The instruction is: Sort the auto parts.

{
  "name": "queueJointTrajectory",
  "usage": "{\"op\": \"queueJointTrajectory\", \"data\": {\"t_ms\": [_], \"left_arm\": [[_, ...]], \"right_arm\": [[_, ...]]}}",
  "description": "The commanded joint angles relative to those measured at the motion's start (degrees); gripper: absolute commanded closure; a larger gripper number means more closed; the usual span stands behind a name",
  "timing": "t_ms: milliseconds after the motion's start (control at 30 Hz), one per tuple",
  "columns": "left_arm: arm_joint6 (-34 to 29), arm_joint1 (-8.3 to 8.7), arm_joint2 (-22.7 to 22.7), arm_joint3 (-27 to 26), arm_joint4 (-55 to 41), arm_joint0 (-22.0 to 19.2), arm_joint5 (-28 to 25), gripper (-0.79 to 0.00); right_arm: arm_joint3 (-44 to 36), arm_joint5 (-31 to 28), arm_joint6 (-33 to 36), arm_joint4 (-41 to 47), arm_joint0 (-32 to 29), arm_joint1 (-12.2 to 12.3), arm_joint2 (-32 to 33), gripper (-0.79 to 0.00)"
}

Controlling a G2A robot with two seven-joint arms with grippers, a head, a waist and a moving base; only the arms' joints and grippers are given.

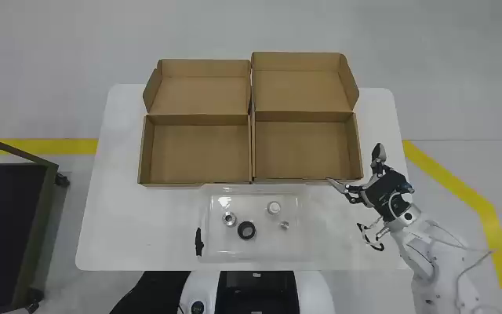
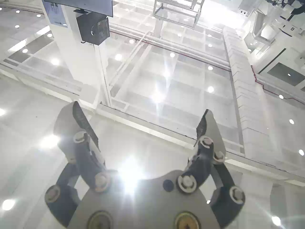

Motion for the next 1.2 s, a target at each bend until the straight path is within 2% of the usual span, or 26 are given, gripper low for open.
{"op": "queueJointTrajectory", "data": {"t_ms": [0,667,933,1167], "left_arm": [[0.0,0.0,0.0,0.0,0.0,0.0,0.0,-0.785],[0.0,0.0,0.0,0.0,0.0,0.0,0.0,-0.785],[0.0,0.0,0.0,0.0,0.0,0.0,0.0,-0.785],[0.0,0.0,0.0,0.0,0.0,0.0,0.0,-0.785]], "right_arm": [[0.0,0.0,0.0,0.0,0.0,0.0,0.0,-0.784],[-0.05,-0.02,0.02,0.01,0.0,0.0,-0.12,-0.785],[-0.5,-5.9,3.06,0.58,1.82,0.62,-3.95,-0.785],[-2.77,-13.02,6.43,-0.19,4.62,1.19,-9.78,-0.785]]}}
